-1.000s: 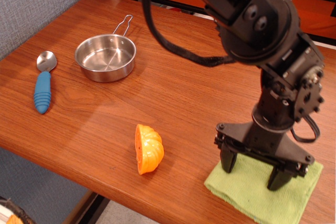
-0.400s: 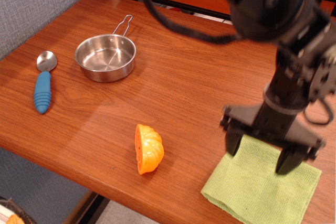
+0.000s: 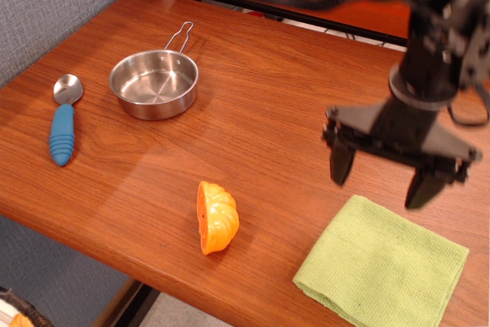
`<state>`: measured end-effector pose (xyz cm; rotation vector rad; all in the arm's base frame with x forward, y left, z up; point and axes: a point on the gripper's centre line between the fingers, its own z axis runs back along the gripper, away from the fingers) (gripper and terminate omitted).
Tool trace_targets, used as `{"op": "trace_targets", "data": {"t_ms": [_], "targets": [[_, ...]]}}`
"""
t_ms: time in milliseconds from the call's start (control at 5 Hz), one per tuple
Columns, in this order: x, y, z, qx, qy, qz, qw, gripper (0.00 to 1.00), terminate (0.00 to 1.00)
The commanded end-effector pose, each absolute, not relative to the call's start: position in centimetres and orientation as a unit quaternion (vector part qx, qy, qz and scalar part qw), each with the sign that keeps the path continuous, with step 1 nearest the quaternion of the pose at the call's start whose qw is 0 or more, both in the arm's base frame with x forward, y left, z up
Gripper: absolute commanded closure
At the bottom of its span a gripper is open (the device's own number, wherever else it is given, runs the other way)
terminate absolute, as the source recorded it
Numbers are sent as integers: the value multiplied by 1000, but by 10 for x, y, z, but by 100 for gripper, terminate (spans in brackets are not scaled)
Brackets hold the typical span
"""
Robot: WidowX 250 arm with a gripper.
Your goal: Move the cloth down to the edge of the table and next to orange slice.
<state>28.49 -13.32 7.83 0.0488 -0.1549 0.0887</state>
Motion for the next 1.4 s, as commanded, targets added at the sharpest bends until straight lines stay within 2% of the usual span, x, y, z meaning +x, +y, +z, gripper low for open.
{"op": "trace_targets", "data": {"t_ms": [0,200,400,600,800,1000,1200], "targets": [[309,-72,102,43,-70,92,992,0,0],[328,-38,98,39,-57,124,990,0,0],[335,-10,96,65,-48,147,986,0,0],[330,30,103,39,-41,173,983,0,0],[316,56,110,39,-48,198,978,0,0],[300,68,125,26,-43,210,976,0,0],[287,67,140,14,-57,213,975,0,0]]}}
